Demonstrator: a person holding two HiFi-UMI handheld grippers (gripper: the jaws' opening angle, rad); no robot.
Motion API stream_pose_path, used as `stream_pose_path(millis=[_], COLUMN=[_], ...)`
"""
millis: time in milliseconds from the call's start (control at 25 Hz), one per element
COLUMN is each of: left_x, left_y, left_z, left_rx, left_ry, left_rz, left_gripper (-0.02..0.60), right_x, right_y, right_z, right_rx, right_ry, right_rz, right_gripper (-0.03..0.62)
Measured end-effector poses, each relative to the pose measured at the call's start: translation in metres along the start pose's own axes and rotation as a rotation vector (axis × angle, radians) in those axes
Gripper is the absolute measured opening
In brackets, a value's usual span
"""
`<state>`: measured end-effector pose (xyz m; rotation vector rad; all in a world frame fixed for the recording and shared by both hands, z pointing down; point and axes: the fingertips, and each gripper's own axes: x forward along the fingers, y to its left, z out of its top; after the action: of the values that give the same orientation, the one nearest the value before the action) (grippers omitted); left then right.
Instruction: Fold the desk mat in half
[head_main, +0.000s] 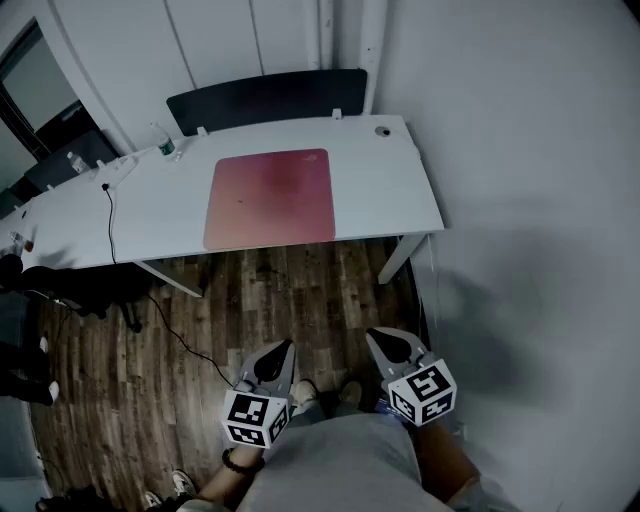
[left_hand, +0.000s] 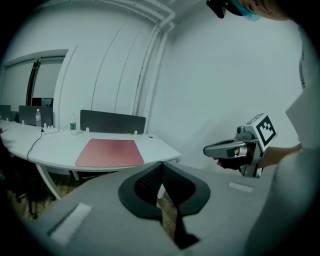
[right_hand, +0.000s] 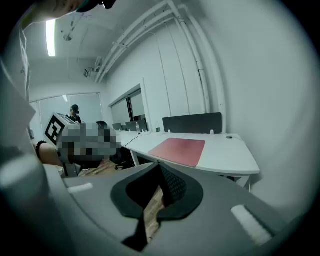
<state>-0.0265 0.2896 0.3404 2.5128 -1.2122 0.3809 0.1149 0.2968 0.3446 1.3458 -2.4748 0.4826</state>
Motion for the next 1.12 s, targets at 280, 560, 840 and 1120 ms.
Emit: stream_pose_path(millis=[280, 560, 840, 1120], left_x=[0.003, 0.004, 0.001, -0.009], left_y=[0.014, 0.02, 0.031, 0.051], left_z=[0.005, 0.008, 0.009, 0.012], left_rx=[-0.01, -0.008, 0.0, 0.007], left_ry=[-0.006, -0.011, -0.02, -0.024], left_rz=[0.012, -0.003, -0.015, -0.036], left_gripper=[0.018, 0.018, 0.018, 0.018], right_x=[0.01, 0.018, 0.022, 0.037], right_y=[-0.002, 0.005, 0.006, 0.024], right_z=[-0.005, -0.004, 0.008, 0.016], right_rx=[0.002, -0.01, 0.009, -0.008], right_ry=[0.013, 0.02, -0.024, -0.022], right_rz=[-0.014, -0.018, -0.055, -0.058], right_gripper=[0.003, 0.003, 0.006, 0.006])
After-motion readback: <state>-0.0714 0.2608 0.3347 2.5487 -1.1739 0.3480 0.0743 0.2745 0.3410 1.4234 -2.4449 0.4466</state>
